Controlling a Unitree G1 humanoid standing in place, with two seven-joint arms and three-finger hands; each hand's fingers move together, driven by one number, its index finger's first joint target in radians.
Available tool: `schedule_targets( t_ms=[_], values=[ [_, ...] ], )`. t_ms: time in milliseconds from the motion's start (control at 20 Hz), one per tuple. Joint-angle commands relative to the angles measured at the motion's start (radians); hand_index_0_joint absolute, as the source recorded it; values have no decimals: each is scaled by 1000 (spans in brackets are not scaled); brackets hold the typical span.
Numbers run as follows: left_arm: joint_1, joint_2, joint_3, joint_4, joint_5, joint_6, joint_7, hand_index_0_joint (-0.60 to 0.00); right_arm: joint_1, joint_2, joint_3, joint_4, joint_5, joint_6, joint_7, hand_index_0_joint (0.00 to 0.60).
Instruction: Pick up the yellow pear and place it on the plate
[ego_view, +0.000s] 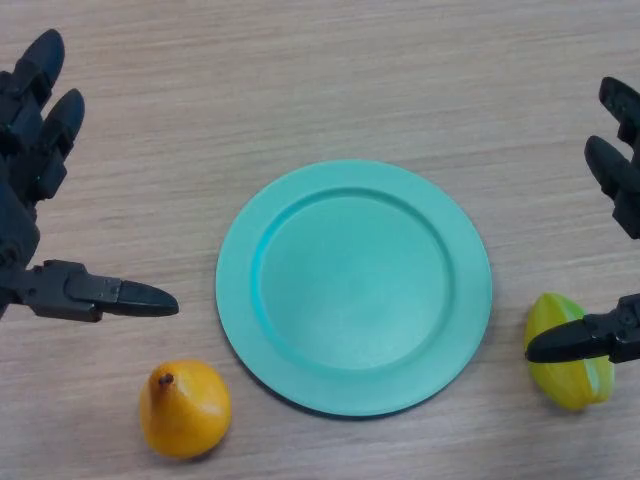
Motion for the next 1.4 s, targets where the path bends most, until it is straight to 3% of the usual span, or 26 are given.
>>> schedule_targets(
  t_ms=[50, 500, 700, 850, 950, 1050, 1250, 1400],
  values=[
    [-24, 38, 62, -43, 13, -127, 15, 0, -37, -36, -32, -39, 9, -162, -24, 0],
    [1, 31, 73, -110, 4, -49, -2, 0, -37, -30, -22, -63, 5, -132, -49, 0],
    [106, -10, 99, -280, 1, 90, -95, 0, -46, -32, -13, -50, -7, -132, -56, 0],
    [187, -67, 149, -332, 29, 82, -163, 0, -52, -24, 9, -41, 2, -104, -68, 0],
    [251, -108, 178, -275, 105, -50, -205, 0, -59, -14, 6, -53, 62, -41, -86, 0],
    [297, -128, 190, -188, 149, -187, -184, 0, -65, -17, 16, -58, 90, -12, -103, 0],
    [350, -136, 130, 25, 224, -422, -114, 0, -75, -16, 33, -57, 107, 0, -120, 0],
    [372, -136, 65, 150, 264, -519, -71, 0, -83, -15, 33, -67, 130, 12, -138, 0]
  ],
)
